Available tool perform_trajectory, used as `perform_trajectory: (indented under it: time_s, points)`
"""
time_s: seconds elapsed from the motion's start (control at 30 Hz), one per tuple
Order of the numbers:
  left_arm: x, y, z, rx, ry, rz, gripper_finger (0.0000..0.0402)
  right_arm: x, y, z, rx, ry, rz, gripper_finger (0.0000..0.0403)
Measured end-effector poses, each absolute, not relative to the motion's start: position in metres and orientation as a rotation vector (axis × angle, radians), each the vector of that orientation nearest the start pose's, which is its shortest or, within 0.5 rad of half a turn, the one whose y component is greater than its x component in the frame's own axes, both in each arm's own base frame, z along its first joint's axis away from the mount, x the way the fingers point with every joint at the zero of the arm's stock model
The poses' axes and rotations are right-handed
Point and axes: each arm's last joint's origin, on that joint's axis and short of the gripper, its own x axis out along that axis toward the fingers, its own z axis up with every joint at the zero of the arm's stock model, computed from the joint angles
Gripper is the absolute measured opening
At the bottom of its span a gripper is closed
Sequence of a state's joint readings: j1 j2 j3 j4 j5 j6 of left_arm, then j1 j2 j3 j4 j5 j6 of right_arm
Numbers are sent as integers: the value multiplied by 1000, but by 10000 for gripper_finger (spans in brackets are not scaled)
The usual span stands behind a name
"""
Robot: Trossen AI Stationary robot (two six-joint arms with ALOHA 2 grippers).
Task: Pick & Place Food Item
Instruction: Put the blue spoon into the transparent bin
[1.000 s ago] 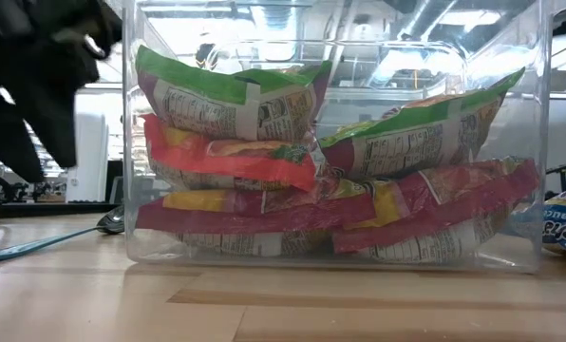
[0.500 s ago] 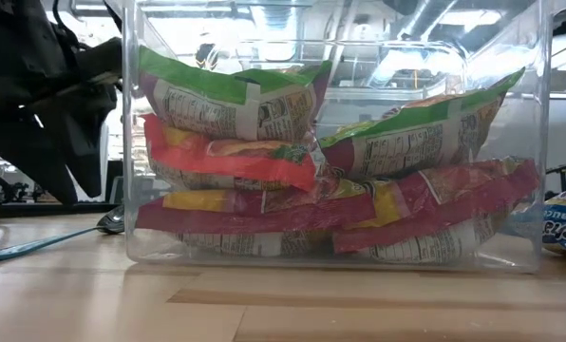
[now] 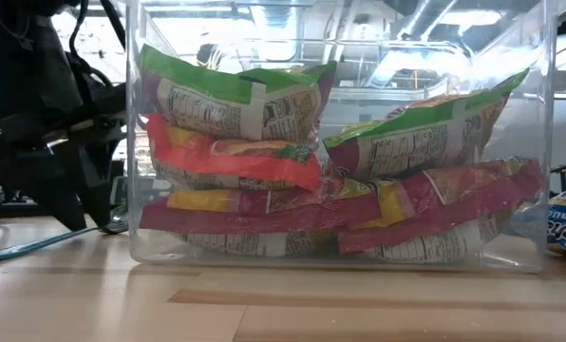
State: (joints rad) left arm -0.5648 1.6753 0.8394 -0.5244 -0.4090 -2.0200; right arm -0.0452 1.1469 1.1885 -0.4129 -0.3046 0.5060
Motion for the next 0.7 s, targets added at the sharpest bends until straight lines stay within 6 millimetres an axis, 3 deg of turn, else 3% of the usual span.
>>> perform_trajectory:
  time_s: [0.33,0.5,0.7]
  points:
    - [237,-137,124,-1072,822,1047,86,243,-2,380,562,424,159,52]
    - [225,-130,129,-1002,881,1123,83,243,-2,380,562,425,159,52]
    - [214,-125,130,-922,957,1202,45,243,-2,380,563,425,160,52]
